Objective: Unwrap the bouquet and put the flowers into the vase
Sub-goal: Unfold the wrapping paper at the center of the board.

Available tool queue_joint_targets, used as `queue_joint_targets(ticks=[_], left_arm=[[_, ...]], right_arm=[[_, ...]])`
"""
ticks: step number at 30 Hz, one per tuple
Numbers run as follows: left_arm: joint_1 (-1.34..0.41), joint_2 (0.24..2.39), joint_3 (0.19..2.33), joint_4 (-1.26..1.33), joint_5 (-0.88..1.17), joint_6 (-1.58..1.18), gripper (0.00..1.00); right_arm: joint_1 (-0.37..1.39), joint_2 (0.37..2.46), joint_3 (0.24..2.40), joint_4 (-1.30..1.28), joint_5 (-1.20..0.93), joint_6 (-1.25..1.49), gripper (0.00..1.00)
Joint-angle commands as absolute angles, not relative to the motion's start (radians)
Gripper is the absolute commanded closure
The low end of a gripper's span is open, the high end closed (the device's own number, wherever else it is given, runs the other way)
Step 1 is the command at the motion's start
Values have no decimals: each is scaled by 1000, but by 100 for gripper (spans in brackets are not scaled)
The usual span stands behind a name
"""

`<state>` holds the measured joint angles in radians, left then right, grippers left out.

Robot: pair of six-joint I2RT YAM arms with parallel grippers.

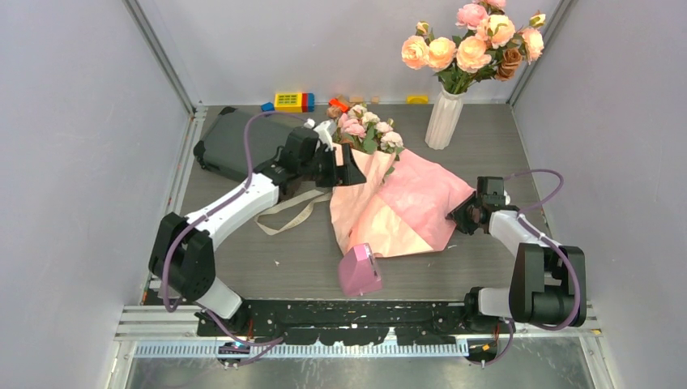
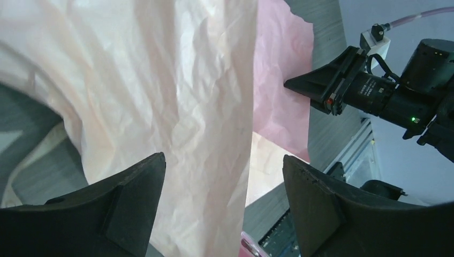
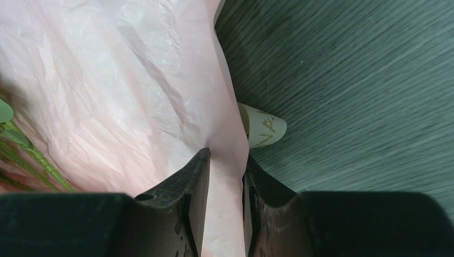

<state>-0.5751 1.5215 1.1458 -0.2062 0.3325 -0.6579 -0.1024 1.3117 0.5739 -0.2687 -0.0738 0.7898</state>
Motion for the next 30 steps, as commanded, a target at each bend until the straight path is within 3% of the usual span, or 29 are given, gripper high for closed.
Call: queue_joint_targets(ticks=[1,12,22,30], left_arm=[[-625,1613,1304,-237,330,-493,17],[-838,1905,1680,-542,-87,-284,11],[-956,2115,1846,-634,-358,-192,2],[-977,2219,1929,-632,-429,-146,4]], right_arm=[[-107,1324,587,-223,-79,801,68],[-107,1335,579,-208,-83,806,68],[-107,1357,575,-185,-88,808,68],[-107,1359,571,-179,-85,808,68]])
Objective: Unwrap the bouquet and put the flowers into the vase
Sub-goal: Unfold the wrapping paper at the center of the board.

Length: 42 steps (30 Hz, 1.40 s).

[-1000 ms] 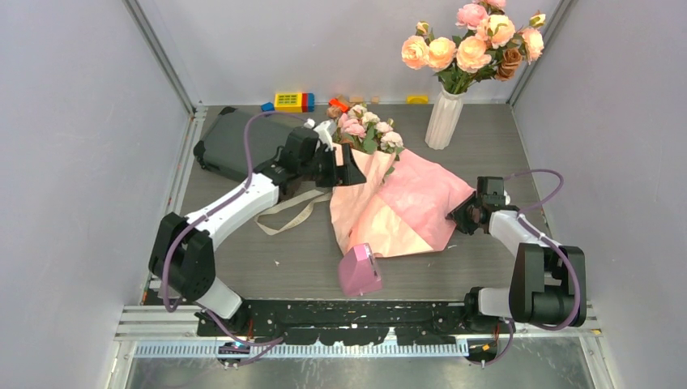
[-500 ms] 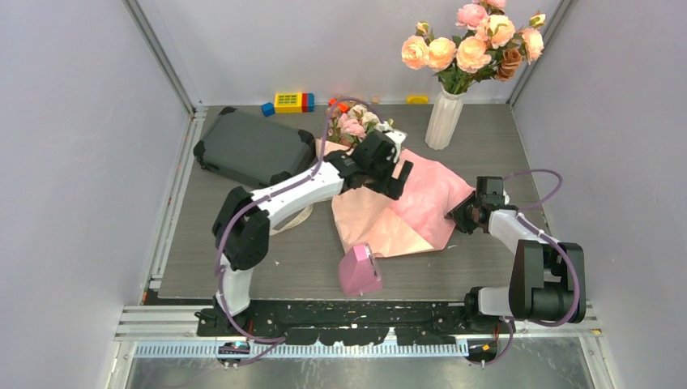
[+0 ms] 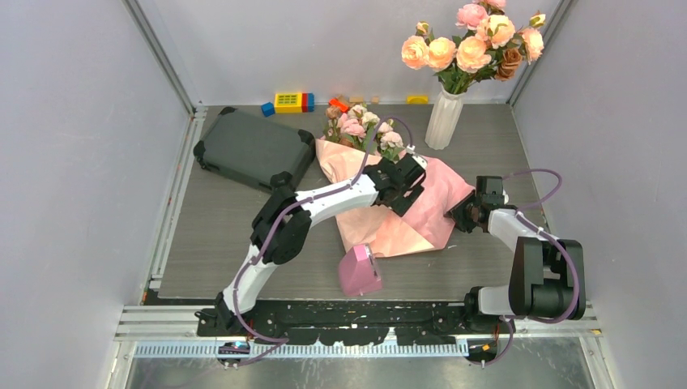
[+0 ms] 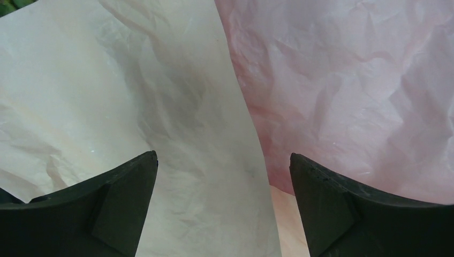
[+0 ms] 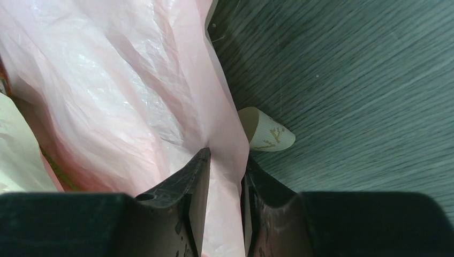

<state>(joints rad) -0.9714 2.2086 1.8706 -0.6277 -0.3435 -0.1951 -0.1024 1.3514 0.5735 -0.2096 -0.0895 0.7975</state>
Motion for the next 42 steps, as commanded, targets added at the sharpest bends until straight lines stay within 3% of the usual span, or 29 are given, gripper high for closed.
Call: queue_joint_targets(ticks=[1,6,10,14,21,26,30,42], left_arm=[[-978,2227,1930,-626,-438,-135,6],[-983,2257,1944,-611,-488,-81,19],[-986,2266,1941,-592,-569,-40,37],[-986,2248,1928,-564,-641,-17,44],[-986,2194,1881,-545,-640,-44,78],[-975,2131,1821,-549,-623,-108,100],[-938,2030,1725,-538,-612,-176,100],[-734,1670,1300,-474,-480,-416,100]], right_arm=[[-107,1358,569,-179,-84,808,68],[-107,1358,568,-178,-81,809,68],[-107,1356,569,-178,-79,809,68],[-107,1356,568,-178,-76,811,68],[-107,1351,567,-178,-64,812,69],[-107,1347,566,-178,-46,811,82],[-107,1344,560,-179,-19,811,98],[-107,1324,537,-179,104,829,100]])
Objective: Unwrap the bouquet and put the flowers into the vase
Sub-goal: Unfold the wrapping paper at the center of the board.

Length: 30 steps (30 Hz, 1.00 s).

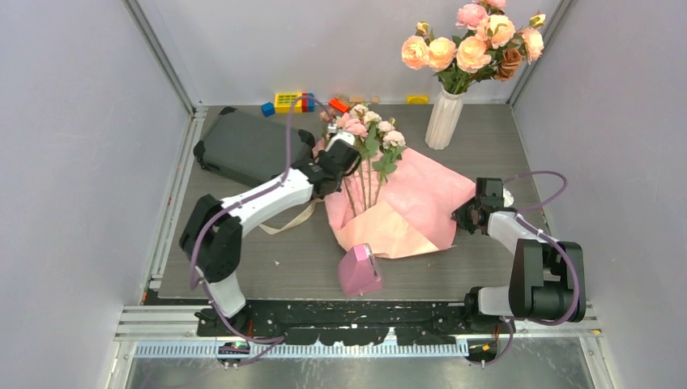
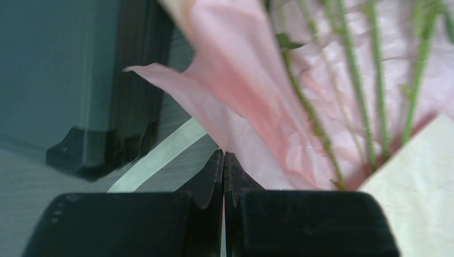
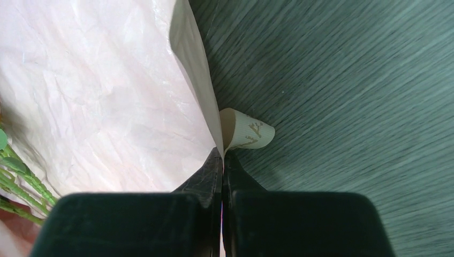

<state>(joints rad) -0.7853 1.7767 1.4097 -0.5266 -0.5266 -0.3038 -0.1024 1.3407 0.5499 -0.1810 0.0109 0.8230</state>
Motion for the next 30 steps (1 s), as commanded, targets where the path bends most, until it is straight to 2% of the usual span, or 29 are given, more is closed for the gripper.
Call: queue_joint_targets(ticks=[1,9,17,30], left_arm=[[-721,1643,1265,-468,-471,-431,100],[-635,1490,1069,-467,-455,-502,100],[-623,1392,936,-453,-517,-499,100],[-624,1350,854,-506,-598,-567,100]], right_arm=[[-107,1325,537,-179,107,831,100],[-107,1338,540,-178,140,832,100],[-107,1334,529,-193,207,848,100],[-109,1237,487,-263,390,940,100]])
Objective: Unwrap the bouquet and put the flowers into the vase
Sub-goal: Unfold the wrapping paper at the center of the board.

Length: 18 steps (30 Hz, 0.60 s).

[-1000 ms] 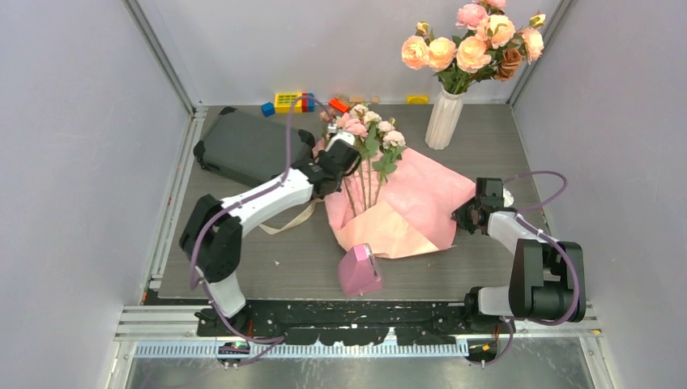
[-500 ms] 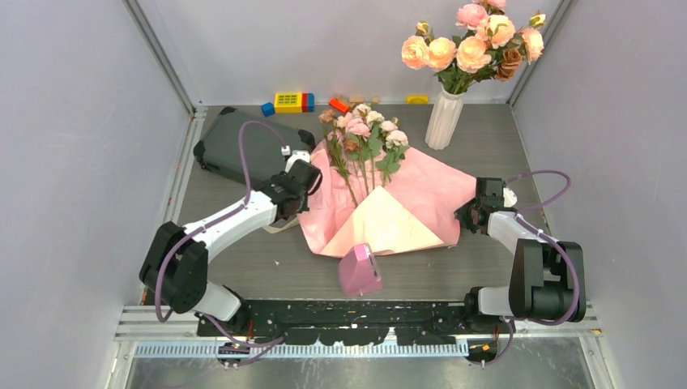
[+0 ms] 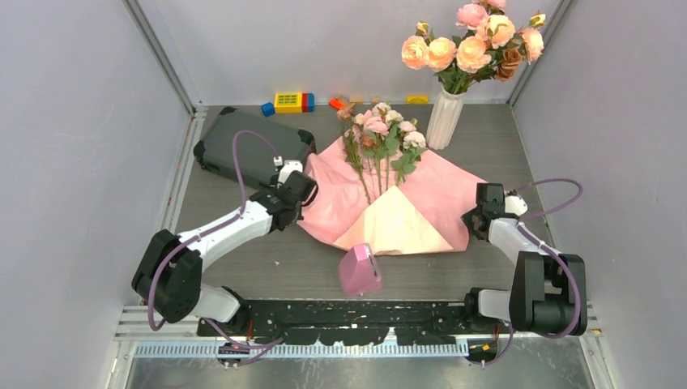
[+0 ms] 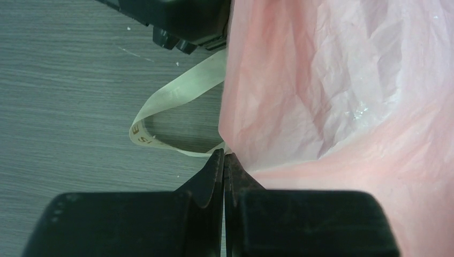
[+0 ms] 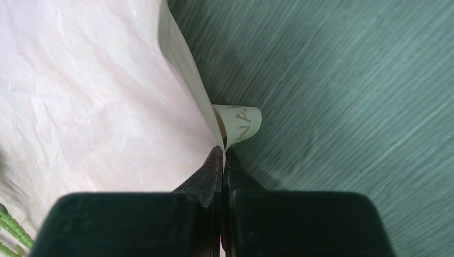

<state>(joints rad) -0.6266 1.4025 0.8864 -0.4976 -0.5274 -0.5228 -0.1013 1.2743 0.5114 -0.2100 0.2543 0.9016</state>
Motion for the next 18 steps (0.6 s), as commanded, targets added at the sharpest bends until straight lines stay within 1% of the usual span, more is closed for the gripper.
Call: queue_joint_targets(ticks=[1,6,7,9,10,12,13,14,15,16,17,18], left_arm=[[-623,1346,846,-500,-593,-569,100],[-624,1358,843,-502,-549,-572,100],[-624,1361,848,-504,-541,-570,98],[-624,1360,857,-508,-523,-557,91],[-623,1355,864,-511,-514,-548,85],[-623,1342,882,-523,-501,-530,72],[-623,1334,893,-532,-496,-520,67],[-623,1324,907,-541,-493,-508,61],[-624,1314,921,-551,-489,-496,55],[-623,1305,936,-563,-486,-486,50],[-624,1296,953,-577,-483,-477,45],[-624,1289,974,-592,-478,-468,40]], right_arm=[[-109,1231,485,-264,393,944,100],[-109,1248,489,-265,387,951,100],[-109,1252,493,-265,383,948,100],[-109,1264,502,-265,362,942,100],[-109,1271,505,-265,356,937,99],[-109,1272,517,-265,338,920,94],[-109,1271,524,-265,328,907,87],[-109,1262,528,-267,325,892,77],[-109,1255,535,-267,321,885,72],[-109,1239,539,-275,323,870,63],[-109,1228,548,-280,328,863,60],[-109,1207,553,-297,333,847,54]])
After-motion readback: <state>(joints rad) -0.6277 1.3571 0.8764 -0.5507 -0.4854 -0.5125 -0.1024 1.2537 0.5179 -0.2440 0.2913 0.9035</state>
